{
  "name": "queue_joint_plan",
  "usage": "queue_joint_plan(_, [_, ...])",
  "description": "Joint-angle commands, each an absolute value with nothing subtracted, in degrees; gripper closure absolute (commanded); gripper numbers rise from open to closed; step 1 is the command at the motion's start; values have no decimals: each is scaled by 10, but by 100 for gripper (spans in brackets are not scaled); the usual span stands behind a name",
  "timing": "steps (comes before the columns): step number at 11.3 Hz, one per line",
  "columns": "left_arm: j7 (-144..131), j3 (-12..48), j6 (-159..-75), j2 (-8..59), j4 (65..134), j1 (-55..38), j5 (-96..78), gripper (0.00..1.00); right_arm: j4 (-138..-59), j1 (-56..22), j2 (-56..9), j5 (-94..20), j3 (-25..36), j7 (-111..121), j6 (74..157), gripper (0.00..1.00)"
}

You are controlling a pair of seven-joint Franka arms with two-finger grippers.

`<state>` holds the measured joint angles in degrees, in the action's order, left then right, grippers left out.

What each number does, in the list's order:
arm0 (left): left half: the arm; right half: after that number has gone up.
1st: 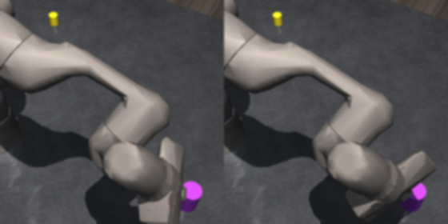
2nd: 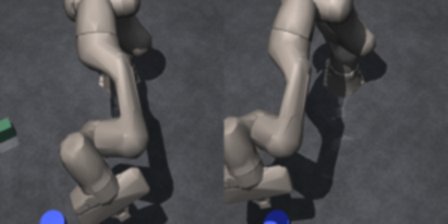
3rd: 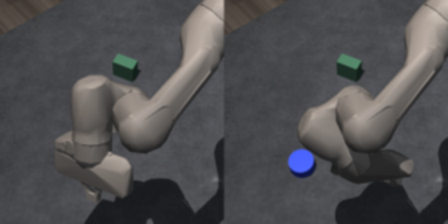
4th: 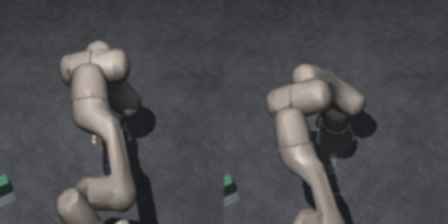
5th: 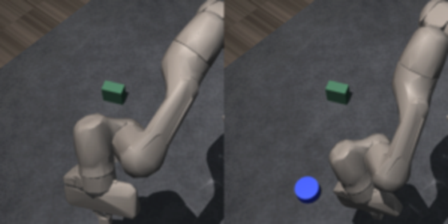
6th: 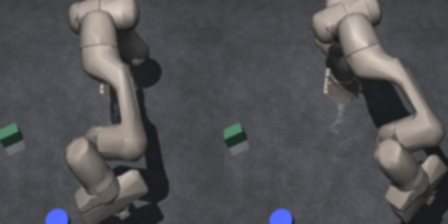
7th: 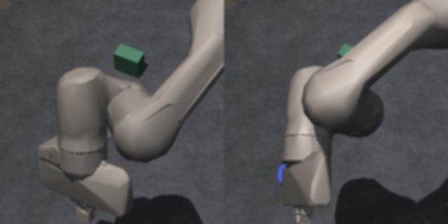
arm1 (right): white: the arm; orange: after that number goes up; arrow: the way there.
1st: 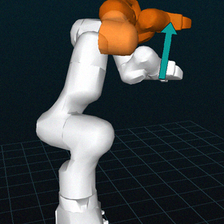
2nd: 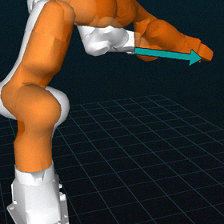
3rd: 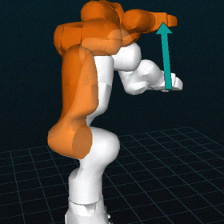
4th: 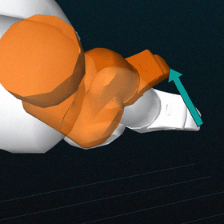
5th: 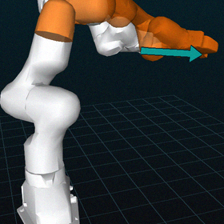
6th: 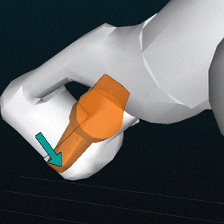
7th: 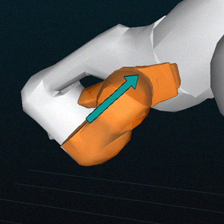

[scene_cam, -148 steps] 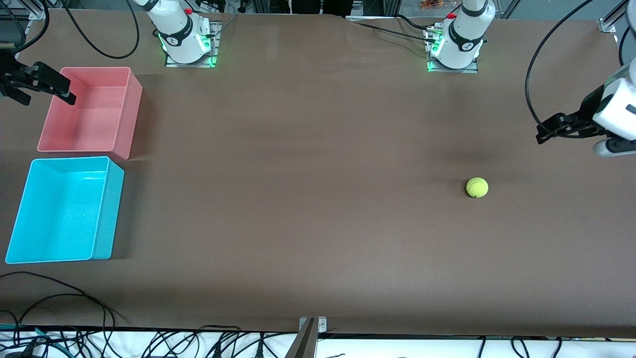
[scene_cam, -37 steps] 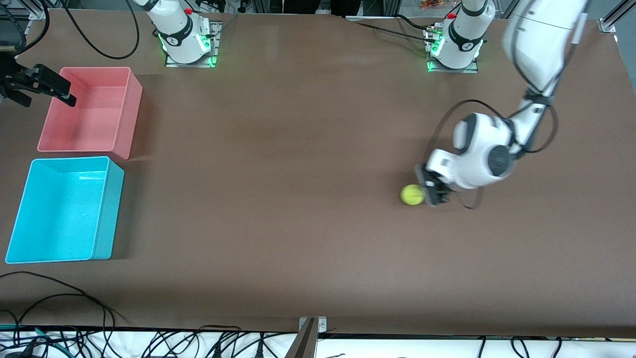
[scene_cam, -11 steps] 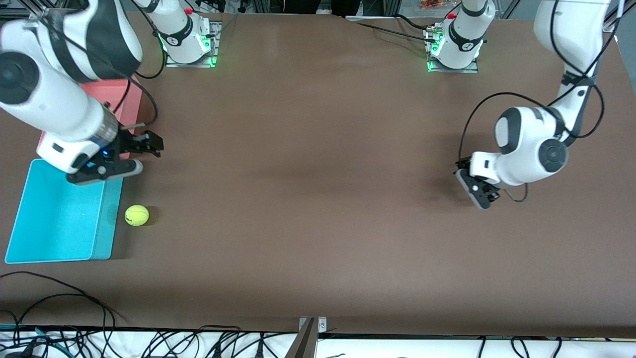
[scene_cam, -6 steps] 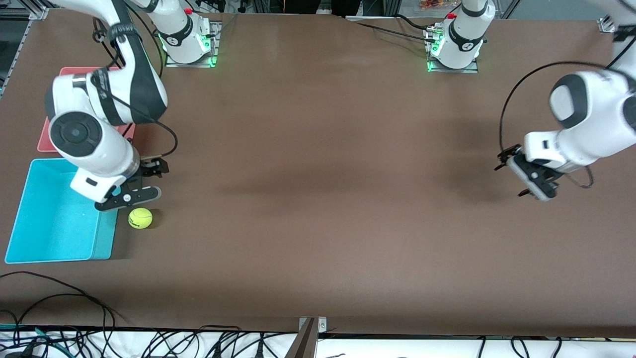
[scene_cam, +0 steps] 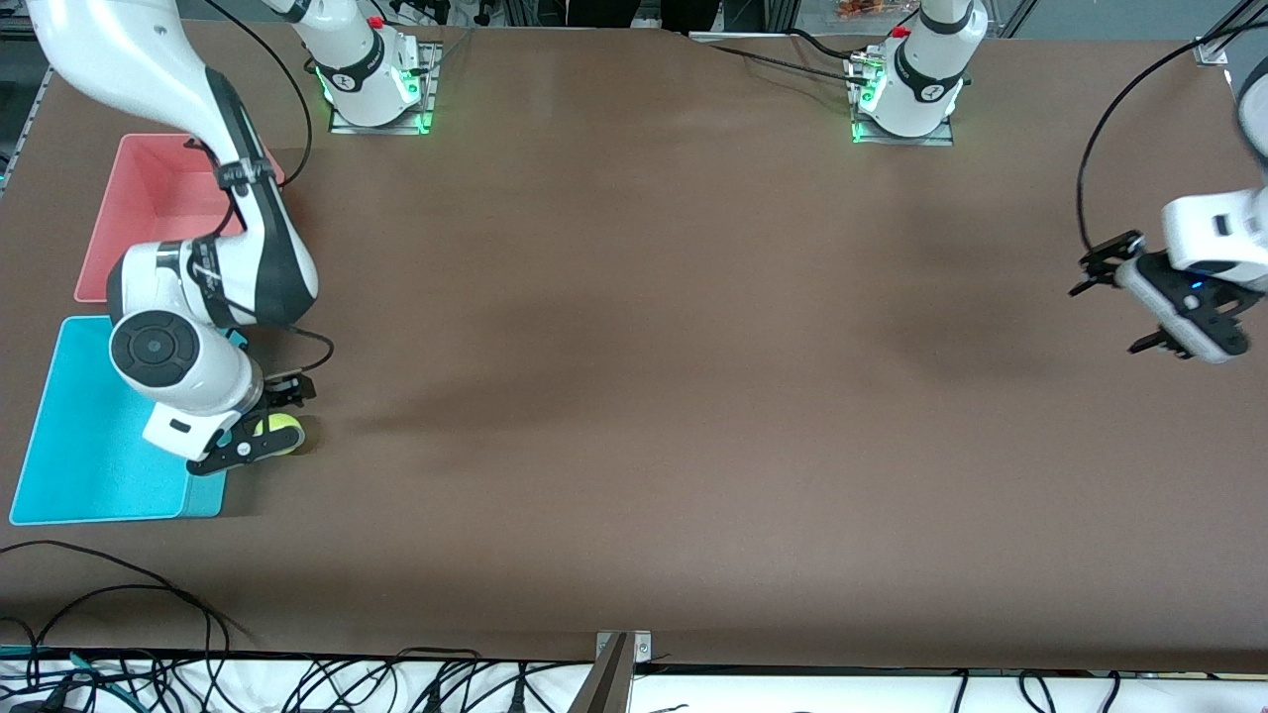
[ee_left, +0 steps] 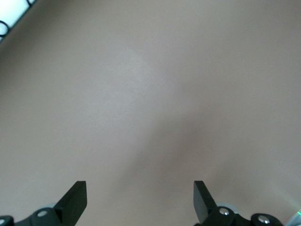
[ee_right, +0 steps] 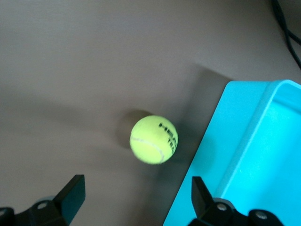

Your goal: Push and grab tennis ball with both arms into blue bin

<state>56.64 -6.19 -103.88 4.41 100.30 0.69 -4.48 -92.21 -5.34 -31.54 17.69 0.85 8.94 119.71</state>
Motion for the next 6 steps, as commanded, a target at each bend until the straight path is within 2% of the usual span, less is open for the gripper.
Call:
queue_joint_plan(1, [521, -62, -923, 39, 906, 0, -18, 0, -920, -32, -346, 191, 4, 102, 1248, 0])
queue_joint_plan(3, [516, -62, -883, 31, 860, 0, 7, 0, -933, -19, -359, 192, 4, 102, 1281, 0])
queue_joint_plan(6, [447, -53, -829, -3, 838, -3, 9, 0, -951, -3, -386, 192, 4, 102, 1346, 0])
